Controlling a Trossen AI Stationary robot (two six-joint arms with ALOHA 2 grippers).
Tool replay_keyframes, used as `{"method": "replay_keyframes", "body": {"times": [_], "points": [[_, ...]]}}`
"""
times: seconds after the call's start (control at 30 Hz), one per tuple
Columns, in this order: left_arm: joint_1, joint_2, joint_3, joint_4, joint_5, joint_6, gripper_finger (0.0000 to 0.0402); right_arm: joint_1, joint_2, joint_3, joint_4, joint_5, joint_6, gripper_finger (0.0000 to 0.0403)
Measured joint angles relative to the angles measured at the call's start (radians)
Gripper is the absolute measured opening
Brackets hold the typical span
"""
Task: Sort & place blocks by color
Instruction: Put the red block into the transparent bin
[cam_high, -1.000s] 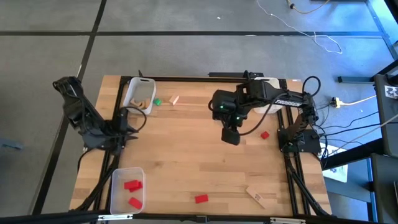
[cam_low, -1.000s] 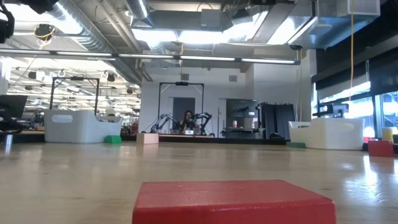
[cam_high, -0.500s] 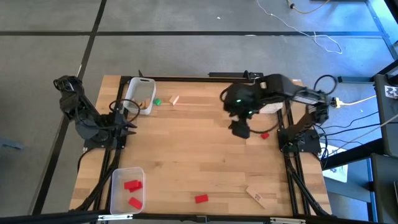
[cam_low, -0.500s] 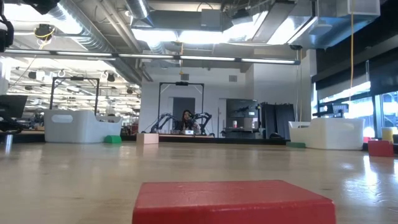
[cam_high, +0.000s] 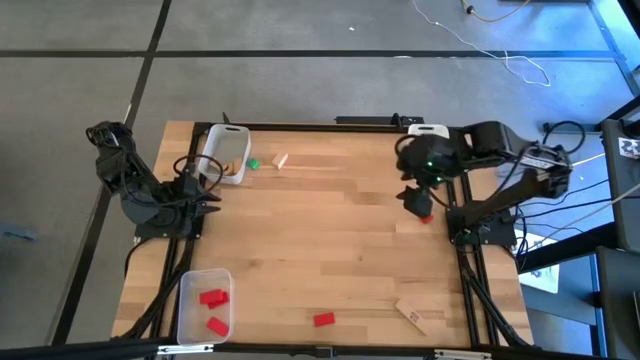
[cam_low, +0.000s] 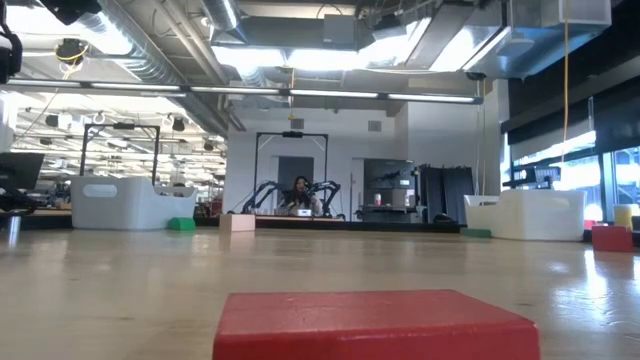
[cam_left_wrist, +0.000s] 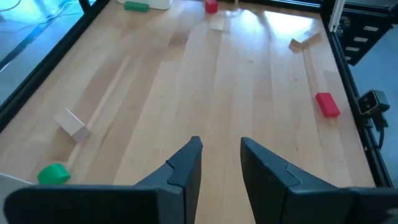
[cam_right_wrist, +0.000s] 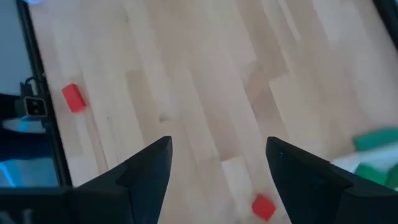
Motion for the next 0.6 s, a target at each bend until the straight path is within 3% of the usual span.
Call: {"method": "replay_keyframes", "body": {"times": [0.3,0.6], "points": [[0.0,0.0,0.0,0.0,-0.054,-0.001,0.0103,-0.008,-0.179,-0.349,0.072,0.077,0.331,0.026],[0.0,0.0,0.0,-0.009,-0.167,0.006,0.0103,-0.008,-0.183,-0.531,0.103,0.069,0.423,0.026]]}}
